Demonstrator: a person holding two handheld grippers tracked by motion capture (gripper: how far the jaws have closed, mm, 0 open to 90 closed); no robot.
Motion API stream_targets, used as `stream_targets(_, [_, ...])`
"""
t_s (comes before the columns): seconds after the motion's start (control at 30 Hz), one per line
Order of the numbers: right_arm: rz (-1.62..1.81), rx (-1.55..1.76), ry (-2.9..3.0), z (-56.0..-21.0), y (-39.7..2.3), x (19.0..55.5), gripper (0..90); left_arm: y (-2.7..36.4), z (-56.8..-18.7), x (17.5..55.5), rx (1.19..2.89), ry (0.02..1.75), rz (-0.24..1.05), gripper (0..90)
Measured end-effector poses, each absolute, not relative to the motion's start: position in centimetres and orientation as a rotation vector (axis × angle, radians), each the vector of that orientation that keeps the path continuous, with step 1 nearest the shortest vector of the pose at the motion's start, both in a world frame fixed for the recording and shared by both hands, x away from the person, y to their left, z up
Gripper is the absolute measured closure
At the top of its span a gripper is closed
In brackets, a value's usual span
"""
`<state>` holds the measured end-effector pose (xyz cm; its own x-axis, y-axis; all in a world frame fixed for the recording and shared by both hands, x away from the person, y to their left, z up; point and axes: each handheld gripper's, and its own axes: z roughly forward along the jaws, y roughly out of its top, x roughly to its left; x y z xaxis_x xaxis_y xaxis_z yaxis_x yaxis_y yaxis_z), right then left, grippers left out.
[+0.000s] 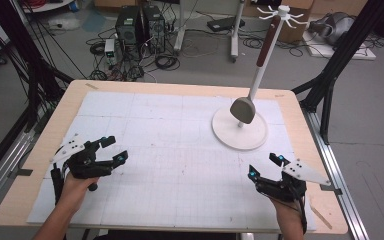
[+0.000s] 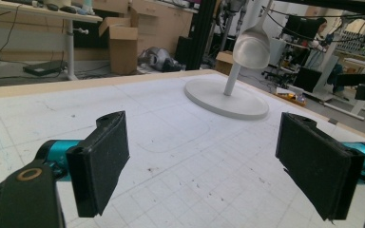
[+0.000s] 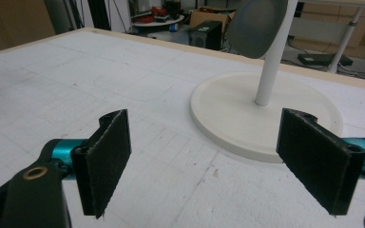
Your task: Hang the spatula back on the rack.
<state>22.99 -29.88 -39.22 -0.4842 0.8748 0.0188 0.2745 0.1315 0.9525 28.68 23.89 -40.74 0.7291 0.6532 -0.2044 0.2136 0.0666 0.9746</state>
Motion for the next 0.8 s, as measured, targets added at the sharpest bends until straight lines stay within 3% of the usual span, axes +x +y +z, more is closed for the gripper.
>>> stream_targets(0.8, [1.319,1.162,1.832,-40.2,-30.3,22.1,18.0,24.1,-41.4,28.3,1.500,0.757,0.360,18.9])
